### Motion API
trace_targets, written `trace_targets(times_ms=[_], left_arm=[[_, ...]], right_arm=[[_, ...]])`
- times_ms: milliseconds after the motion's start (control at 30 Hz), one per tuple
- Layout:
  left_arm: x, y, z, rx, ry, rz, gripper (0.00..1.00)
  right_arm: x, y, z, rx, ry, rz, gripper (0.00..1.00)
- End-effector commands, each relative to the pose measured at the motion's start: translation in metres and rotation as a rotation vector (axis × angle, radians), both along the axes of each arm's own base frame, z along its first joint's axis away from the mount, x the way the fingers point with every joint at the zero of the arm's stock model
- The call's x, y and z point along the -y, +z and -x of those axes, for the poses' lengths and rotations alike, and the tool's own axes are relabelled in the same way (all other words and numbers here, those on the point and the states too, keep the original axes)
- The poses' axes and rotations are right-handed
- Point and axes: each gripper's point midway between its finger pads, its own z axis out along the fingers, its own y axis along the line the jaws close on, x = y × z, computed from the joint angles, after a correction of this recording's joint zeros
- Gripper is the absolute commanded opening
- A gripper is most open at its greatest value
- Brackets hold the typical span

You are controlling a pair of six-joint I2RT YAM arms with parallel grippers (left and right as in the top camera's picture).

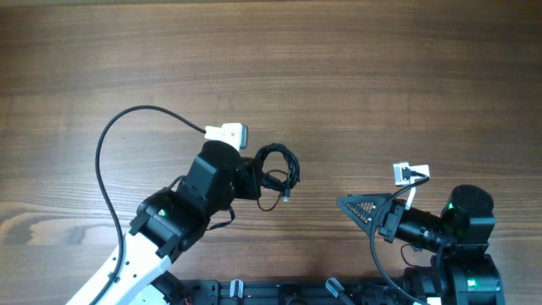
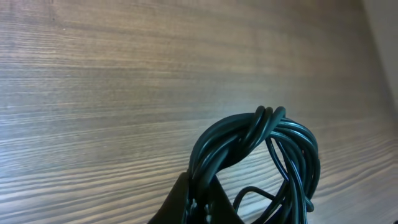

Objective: Untangle cables
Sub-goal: 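Move the right gripper toward the held bundle and grasp a cable strand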

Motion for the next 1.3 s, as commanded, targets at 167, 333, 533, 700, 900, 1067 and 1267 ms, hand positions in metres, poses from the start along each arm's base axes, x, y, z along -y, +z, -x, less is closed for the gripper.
trace_targets(times_ms=[167, 333, 533, 700, 900, 1067, 1267], left_arm=[[0.002, 0.013, -0.008, 0.009, 0.062, 0.066, 0.04], [-0.003, 0.013, -0.012, 0.025, 0.088, 0.05, 0.04], [-0.019, 0.012, -0.021, 0.027, 0.22, 0.041, 0.04], [-0.028, 0.013, -0.026, 0.034, 0.301, 0.044, 0.04], [-0.031, 0.008, -0.023, 0.016, 0.302, 0.026, 0.04], [-0.032, 0.003, -0.021, -0.001, 0.301, 0.009, 0.04], [-0.034, -0.006, -0.018, -0.032, 0.301, -0.021, 0.04]], right_arm=[[-0.003, -0.001, -0.005, -0.017, -0.021, 0.002, 0.86], [0.002, 0.011, -0.029, 0.189, -0.101, 0.099, 0.97], [0.0, 0.015, -0.052, 0.233, -0.129, 0.114, 0.97], [-0.012, -0.018, -0.06, 0.118, -0.03, 0.135, 0.88], [-0.046, -0.035, -0.053, 0.001, 0.181, 0.041, 0.84], [-0.091, -0.027, -0.038, 0.019, 0.339, -0.03, 0.77], [-0.111, -0.042, -0.051, -0.073, 0.248, -0.015, 0.64]])
